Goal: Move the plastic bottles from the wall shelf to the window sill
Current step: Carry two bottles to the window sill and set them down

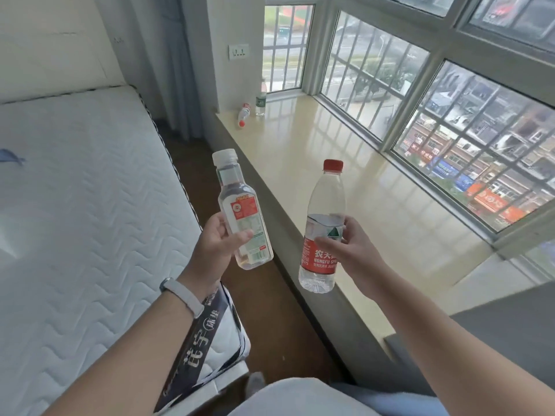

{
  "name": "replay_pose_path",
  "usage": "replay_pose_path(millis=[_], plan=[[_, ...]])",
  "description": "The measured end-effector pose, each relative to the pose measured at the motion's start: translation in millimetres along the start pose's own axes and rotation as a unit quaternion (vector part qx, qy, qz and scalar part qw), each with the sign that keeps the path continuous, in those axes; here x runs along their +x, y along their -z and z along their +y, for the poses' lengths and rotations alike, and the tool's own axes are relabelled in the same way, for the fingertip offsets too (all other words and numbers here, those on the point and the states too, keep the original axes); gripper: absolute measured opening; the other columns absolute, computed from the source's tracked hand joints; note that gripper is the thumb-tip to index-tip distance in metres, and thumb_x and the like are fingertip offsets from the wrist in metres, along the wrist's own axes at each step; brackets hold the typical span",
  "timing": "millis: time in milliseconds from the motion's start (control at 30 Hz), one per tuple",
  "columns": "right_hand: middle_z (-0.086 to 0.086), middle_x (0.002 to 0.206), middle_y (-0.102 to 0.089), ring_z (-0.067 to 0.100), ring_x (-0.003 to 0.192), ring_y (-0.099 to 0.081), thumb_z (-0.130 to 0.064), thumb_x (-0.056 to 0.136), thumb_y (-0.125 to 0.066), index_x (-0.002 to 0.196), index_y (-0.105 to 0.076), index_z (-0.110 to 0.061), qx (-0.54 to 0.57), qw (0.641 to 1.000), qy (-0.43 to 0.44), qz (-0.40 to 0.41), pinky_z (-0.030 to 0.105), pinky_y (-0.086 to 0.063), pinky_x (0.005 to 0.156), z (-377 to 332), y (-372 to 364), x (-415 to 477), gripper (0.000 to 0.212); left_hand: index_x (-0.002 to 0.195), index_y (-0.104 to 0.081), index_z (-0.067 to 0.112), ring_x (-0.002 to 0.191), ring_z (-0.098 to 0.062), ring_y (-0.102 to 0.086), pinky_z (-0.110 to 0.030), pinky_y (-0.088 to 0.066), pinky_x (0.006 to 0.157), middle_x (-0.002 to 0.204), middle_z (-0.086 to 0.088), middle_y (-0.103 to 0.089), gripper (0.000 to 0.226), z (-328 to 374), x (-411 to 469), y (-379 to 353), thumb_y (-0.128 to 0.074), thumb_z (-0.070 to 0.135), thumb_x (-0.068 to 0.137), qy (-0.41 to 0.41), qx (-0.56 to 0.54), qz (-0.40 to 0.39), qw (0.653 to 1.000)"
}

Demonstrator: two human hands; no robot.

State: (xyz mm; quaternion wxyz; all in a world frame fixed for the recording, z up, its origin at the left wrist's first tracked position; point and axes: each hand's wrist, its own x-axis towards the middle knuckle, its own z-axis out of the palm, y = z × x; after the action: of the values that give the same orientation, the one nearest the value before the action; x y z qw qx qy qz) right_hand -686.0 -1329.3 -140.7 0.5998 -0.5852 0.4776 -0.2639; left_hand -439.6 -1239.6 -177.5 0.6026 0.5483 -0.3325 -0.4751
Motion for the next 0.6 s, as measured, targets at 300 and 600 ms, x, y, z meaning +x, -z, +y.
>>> replay_pose_path(millis=[300,600], plan=[[0.004,0.114,-0.068,0.017,0.096,-0.072,-0.029,0.066,-0.077,0.119,-0.053,-0.028,0.004,1.000,0.008,-0.027,0.034,-0.057,0.079,-26.1,-26.1,63.7,0.058,0.115,-0.059,0.012,0.104,-0.024,-0.071,-0.041,-0.058,0.088,0.106,-0.006,-0.073,0.051,8.4,44.1,36.5,-0.079,0.028,0.071,-0.010,-0.006,0.032,0.999],[0.007,0.115,-0.067,0.020,0.098,-0.071,-0.030,0.067,-0.076,0.124,-0.051,-0.022,0.018,0.997,-0.015,-0.076,0.037,-0.058,0.082,-22.5,-37.1,149.8,0.063,0.120,-0.060,0.015,0.108,-0.022,-0.070,-0.039,-0.057,0.088,0.111,0.000,-0.073,0.061,8.6,99.4,48.9,-0.076,0.046,0.070,0.015,0.010,0.096,0.995]])
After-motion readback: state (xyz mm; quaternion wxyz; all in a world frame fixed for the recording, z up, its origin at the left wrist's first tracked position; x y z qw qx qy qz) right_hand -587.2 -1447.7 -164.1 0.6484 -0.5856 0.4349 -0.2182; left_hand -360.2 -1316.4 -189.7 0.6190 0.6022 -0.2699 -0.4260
